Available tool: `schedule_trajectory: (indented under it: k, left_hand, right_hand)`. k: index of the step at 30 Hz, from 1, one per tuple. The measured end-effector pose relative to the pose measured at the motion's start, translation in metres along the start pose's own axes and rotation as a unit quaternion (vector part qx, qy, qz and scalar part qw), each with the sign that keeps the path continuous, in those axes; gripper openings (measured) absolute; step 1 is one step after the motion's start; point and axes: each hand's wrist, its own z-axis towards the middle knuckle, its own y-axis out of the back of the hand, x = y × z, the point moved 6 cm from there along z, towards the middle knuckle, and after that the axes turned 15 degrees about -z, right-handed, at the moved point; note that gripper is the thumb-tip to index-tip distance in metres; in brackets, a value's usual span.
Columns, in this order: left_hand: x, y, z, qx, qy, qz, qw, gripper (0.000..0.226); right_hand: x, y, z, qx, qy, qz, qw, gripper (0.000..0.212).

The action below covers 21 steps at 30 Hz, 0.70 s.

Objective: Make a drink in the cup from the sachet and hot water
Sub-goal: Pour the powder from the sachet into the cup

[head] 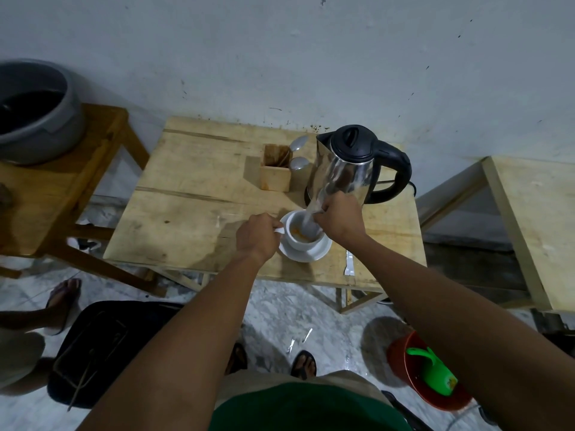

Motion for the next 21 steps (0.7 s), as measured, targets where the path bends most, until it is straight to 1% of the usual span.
schedule_trajectory:
  k: [3,6,10,12,14,16,18,19,21]
  left_hand:
    - [-0.005,0.001,0.001,0.006,-0.001,0.032,0.999,0.025]
    - [-0.009,0.002,0.001,-0.004,-0.001,0.065,0.998,0.025]
    - [-0.015,0.000,0.000,-0.012,0.003,0.093,0.996,0.024]
    - [-0.019,-0.002,-0.002,-0.014,0.006,0.110,0.994,0.024]
    - [-0.023,-0.002,-0.002,-0.018,0.009,0.131,0.991,0.025]
    - [-0.028,-0.004,-0.003,-0.025,0.012,0.150,0.988,0.025]
    - [-0.029,-0.005,-0.003,-0.030,0.018,0.162,0.986,0.025]
    - [-0.030,-0.005,-0.002,-0.032,0.021,0.165,0.986,0.025]
    - [-0.030,-0.006,-0.001,-0.031,0.025,0.170,0.985,0.027]
  right_hand:
    - [-0.003,-0.002,-0.001,-0.013,0.004,0.011,1.000,0.022]
    - [-0.011,-0.009,-0.002,-0.020,-0.023,0.055,0.998,0.020]
    - [-0.028,-0.022,-0.011,-0.013,-0.075,0.153,0.985,0.016]
    - [-0.037,-0.026,-0.019,-0.028,-0.107,0.220,0.969,0.011]
    - [-0.046,-0.035,-0.030,-0.035,-0.165,0.300,0.939,0.010]
    - [-0.055,-0.050,-0.037,-0.021,-0.232,0.406,0.884,0.013]
    - [-0.061,-0.066,-0.043,-0.001,-0.276,0.497,0.822,0.011]
    - [-0.064,-0.071,-0.046,0.005,-0.293,0.529,0.796,0.013]
    - [-0.072,-0.080,-0.053,0.003,-0.322,0.569,0.757,0.025]
